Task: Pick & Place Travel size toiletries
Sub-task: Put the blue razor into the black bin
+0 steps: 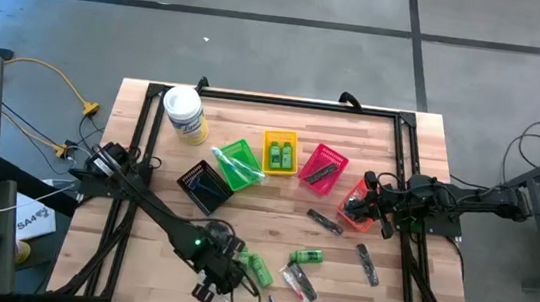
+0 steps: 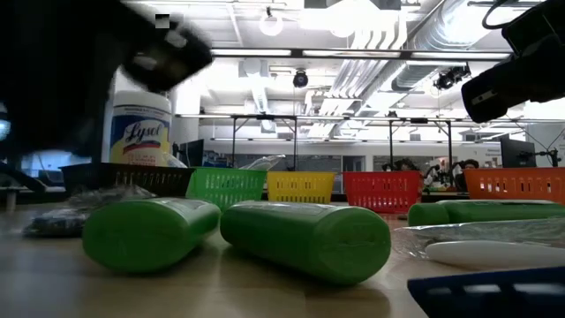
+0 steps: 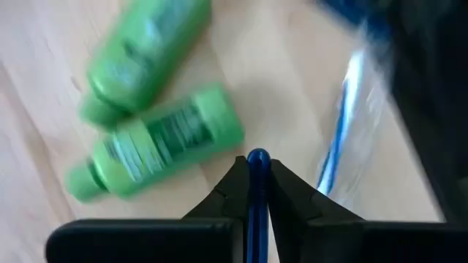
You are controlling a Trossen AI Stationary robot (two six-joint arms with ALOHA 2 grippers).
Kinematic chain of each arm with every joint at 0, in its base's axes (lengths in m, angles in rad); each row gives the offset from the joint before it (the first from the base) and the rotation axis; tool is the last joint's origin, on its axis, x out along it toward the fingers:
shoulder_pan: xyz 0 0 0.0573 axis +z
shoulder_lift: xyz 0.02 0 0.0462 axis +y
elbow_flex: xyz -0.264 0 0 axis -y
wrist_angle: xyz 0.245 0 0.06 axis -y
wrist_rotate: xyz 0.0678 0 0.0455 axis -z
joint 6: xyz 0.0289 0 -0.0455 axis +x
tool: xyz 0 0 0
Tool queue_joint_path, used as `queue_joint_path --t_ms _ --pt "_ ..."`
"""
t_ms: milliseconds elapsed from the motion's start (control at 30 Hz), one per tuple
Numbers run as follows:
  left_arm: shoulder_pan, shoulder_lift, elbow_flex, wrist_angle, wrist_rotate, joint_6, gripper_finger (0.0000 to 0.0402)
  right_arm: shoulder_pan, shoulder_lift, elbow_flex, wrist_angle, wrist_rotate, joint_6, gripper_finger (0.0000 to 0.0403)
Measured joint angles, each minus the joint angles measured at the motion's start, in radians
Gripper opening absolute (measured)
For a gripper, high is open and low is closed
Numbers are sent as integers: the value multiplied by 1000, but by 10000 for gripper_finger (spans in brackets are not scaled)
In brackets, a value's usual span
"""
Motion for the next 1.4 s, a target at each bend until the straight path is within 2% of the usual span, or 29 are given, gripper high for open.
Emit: queue_joint_path --t_ms 300,533,833,1000,1133,1400 --pt "-39 -114 177 -242 -112 118 22 0 0 0 6 -19 0 9" --pt "-52 -284 187 -413 -284 187 22 0 0 -1 12 -36 0 9" --pt "-49 -398 189 -451 -297 359 18 0 0 -1 25 -51 0 9" --pt "-34 -499 187 -437 -331 388 18 0 0 -2 35 -51 0 9" --pt "-22 -628 78 -308 -332 419 18 0 0 -2 37 -50 0 9" --pt "119 -1021 -359 47 -262 512 18 0 0 -2 37 -51 0 9"
